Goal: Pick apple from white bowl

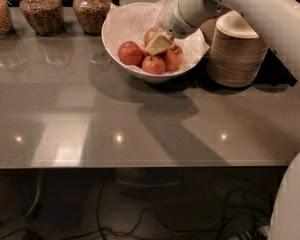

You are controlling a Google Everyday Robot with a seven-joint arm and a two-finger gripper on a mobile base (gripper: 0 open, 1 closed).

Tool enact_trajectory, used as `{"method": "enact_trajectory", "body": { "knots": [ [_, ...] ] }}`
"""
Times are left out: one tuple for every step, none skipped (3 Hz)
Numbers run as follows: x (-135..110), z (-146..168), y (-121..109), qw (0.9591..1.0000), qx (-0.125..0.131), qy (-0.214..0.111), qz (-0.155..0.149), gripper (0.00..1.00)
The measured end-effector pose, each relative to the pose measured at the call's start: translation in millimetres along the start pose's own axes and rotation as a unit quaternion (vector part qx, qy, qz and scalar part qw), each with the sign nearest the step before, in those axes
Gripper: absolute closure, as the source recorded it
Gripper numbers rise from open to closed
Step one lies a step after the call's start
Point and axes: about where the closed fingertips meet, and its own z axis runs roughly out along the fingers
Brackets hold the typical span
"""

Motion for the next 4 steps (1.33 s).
{"method": "enact_trajectory", "body": {
  "knots": [
    [3.4,-3.1,4.9,1.0,-0.001,0.0,-0.001,0.91],
    [-1.3,-18.0,9.3,0.9998,0.002,-0.013,-0.012,1.0],
    [-9.5,-40.8,13.8,0.999,0.006,-0.031,-0.03,1.0],
    [-17.0,-68.3,22.0,0.9974,0.004,-0.051,-0.051,1.0]
  ]
}}
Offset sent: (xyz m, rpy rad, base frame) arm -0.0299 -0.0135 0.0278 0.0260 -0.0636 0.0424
